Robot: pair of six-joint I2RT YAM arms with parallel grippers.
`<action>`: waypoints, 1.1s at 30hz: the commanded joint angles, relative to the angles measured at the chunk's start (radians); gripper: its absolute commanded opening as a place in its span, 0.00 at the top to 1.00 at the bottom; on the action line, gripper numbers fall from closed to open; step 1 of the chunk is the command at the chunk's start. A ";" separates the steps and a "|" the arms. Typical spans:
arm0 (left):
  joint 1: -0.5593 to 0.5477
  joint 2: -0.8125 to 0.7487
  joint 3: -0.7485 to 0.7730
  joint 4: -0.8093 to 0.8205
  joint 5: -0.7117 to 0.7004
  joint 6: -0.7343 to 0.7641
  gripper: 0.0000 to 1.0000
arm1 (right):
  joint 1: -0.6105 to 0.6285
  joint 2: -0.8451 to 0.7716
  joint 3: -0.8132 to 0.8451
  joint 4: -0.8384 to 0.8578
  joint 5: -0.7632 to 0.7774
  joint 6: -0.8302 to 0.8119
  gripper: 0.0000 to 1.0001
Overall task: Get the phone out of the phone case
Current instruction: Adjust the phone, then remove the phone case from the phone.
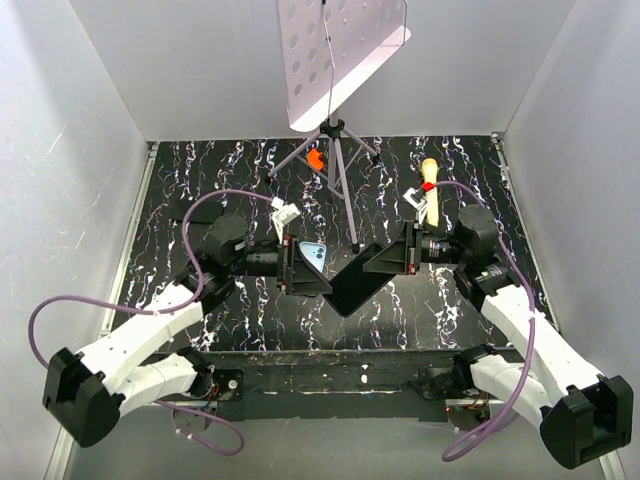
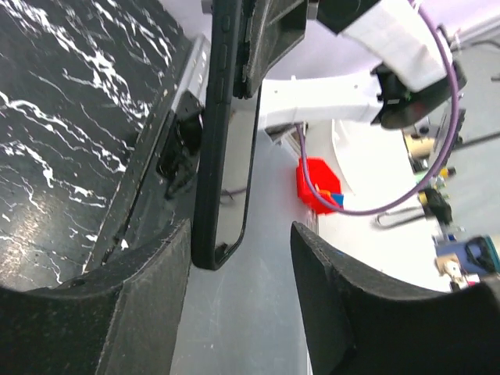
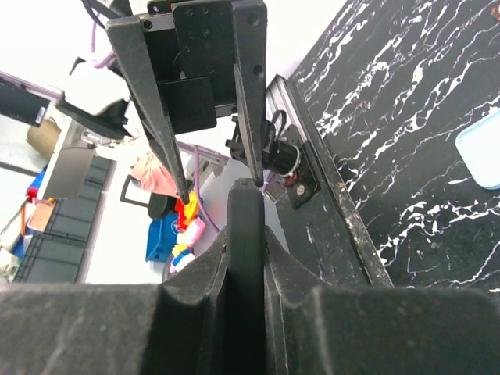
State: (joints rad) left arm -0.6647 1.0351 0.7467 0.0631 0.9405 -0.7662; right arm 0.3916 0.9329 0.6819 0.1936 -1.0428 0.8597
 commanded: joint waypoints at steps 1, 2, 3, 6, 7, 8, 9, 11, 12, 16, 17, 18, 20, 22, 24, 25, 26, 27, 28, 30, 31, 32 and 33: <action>0.022 -0.102 -0.020 -0.032 -0.130 -0.065 0.52 | -0.031 -0.051 0.031 0.086 0.018 0.111 0.99; 0.024 -0.122 -0.023 -0.051 -0.150 -0.070 0.53 | -0.033 -0.049 0.042 0.075 0.006 0.110 0.99; 0.024 -0.147 -0.035 -0.034 -0.161 -0.083 0.54 | -0.034 -0.049 0.054 0.061 -0.002 0.104 0.99; 0.025 -0.168 -0.061 0.041 -0.148 -0.111 0.52 | -0.037 -0.040 0.079 0.038 -0.014 0.091 0.99; 0.025 -0.159 -0.056 0.049 -0.131 -0.113 0.51 | -0.039 -0.039 0.082 0.043 -0.020 0.096 0.99; 0.025 -0.143 -0.047 0.050 -0.103 -0.111 0.50 | -0.039 -0.034 0.087 0.055 -0.026 0.101 0.99; 0.025 -0.123 -0.037 0.035 -0.085 -0.105 0.49 | -0.039 -0.031 0.087 0.069 -0.028 0.114 0.99; 0.027 -0.099 -0.020 0.012 -0.063 -0.081 0.49 | -0.039 -0.028 0.090 0.102 -0.036 0.137 0.99; 0.025 -0.096 -0.021 0.021 -0.051 -0.079 0.49 | -0.040 -0.026 0.090 0.119 -0.042 0.151 0.99; 0.025 -0.079 -0.007 0.002 -0.028 -0.052 0.52 | -0.040 -0.023 0.097 0.139 -0.052 0.170 0.99; 0.024 -0.079 0.002 -0.025 -0.035 -0.036 0.53 | -0.040 -0.023 0.099 0.145 -0.056 0.174 0.99; 0.025 -0.079 -0.001 -0.014 -0.029 -0.041 0.56 | -0.040 -0.025 0.099 0.153 -0.059 0.179 0.99; 0.025 -0.075 -0.012 0.059 0.000 -0.073 0.69 | -0.043 -0.022 0.100 0.147 -0.063 0.180 0.99; 0.027 -0.066 -0.023 0.156 0.043 -0.109 0.76 | -0.042 -0.019 0.100 0.162 -0.068 0.186 0.99; 0.027 -0.052 -0.033 0.231 0.090 -0.148 0.80 | -0.042 -0.013 0.096 0.197 -0.078 0.215 0.99; 0.024 -0.046 -0.029 0.251 0.109 -0.153 0.82 | -0.040 -0.014 0.093 0.222 -0.085 0.232 0.99; 0.025 -0.035 -0.021 0.265 0.124 -0.157 0.83 | -0.042 -0.014 0.091 0.234 -0.092 0.242 0.99; 0.025 -0.023 -0.012 0.271 0.136 -0.157 0.85 | -0.042 -0.014 0.091 0.247 -0.094 0.249 0.99; 0.025 -0.014 -0.003 0.273 0.148 -0.157 0.87 | -0.042 -0.016 0.093 0.251 -0.097 0.254 0.99; 0.024 0.014 0.016 0.288 0.176 -0.156 0.91 | -0.042 -0.017 0.100 0.259 -0.106 0.259 0.99; 0.027 0.028 0.016 0.317 0.188 -0.174 0.95 | -0.042 -0.019 0.103 0.270 -0.109 0.269 0.99; 0.024 0.040 0.016 0.352 0.201 -0.189 0.99 | -0.042 -0.019 0.105 0.286 -0.109 0.285 0.99; 0.025 0.055 0.011 0.398 0.214 -0.206 1.00 | -0.042 -0.016 0.107 0.317 -0.111 0.312 0.99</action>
State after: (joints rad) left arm -0.6369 1.0550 0.7185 0.2947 1.0763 -0.9314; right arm 0.3458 0.9245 0.7200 0.3645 -1.1366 1.0767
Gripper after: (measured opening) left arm 0.155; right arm 0.215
